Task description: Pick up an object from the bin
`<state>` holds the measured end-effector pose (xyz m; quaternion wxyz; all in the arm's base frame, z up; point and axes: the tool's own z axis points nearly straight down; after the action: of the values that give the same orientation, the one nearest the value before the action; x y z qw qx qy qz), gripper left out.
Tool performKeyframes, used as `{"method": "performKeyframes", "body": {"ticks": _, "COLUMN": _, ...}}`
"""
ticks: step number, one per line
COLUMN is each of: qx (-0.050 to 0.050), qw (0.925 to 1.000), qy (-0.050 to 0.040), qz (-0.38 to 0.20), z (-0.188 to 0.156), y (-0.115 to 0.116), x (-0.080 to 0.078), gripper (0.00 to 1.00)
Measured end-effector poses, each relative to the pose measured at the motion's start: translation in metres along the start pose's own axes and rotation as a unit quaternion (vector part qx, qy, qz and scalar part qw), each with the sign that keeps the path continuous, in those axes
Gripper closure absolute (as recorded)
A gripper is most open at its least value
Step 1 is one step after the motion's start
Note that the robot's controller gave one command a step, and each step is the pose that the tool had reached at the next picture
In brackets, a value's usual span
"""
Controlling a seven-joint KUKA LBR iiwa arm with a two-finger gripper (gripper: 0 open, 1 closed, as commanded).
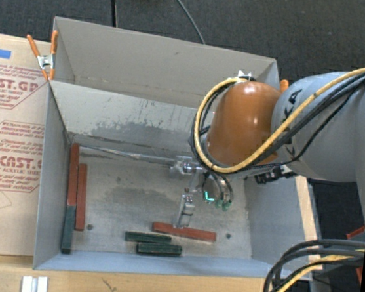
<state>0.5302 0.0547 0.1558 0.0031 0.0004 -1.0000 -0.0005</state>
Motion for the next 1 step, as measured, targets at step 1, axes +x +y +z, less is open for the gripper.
{"method": "performKeyframes", "body": {"ticks": 1, "qx": 0.0, "qw": 1.0, "qy": -0.0033, "qz": 0.0, "z": -0.003, "y": -0.0002, "x": -0.0018, "gripper": 0.0}}
